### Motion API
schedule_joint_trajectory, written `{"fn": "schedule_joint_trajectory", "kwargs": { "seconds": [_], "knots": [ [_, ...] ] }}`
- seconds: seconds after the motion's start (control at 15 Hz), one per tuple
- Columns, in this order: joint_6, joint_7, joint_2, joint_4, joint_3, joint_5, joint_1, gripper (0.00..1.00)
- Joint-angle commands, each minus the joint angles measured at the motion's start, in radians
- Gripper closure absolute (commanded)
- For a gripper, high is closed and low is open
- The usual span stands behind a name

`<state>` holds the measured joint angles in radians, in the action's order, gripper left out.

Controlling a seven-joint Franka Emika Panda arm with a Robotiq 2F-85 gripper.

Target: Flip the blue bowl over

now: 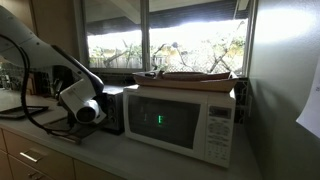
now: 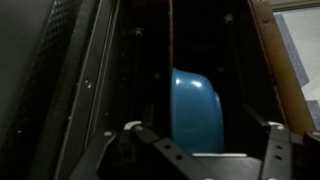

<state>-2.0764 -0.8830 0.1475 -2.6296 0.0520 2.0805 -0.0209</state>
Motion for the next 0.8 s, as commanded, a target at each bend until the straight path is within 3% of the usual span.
{"fn": "schedule_joint_trajectory", "kwargs": {
  "seconds": [0.0, 0.27, 0.33, 0.47, 0.73],
  "knots": [
    [0.034, -0.013, -0.029, 0.007, 0.001, 0.034, 0.008, 0.13],
    [0.044, -0.01, -0.04, 0.009, 0.001, 0.031, 0.009, 0.21],
    [0.045, -0.01, -0.041, 0.009, 0.001, 0.03, 0.009, 0.27],
    [0.047, -0.009, -0.045, 0.01, -0.002, 0.024, 0.011, 0.25],
    [0.058, 0.002, -0.051, 0.009, -0.011, 0.012, 0.019, 0.31]
  ]
}}
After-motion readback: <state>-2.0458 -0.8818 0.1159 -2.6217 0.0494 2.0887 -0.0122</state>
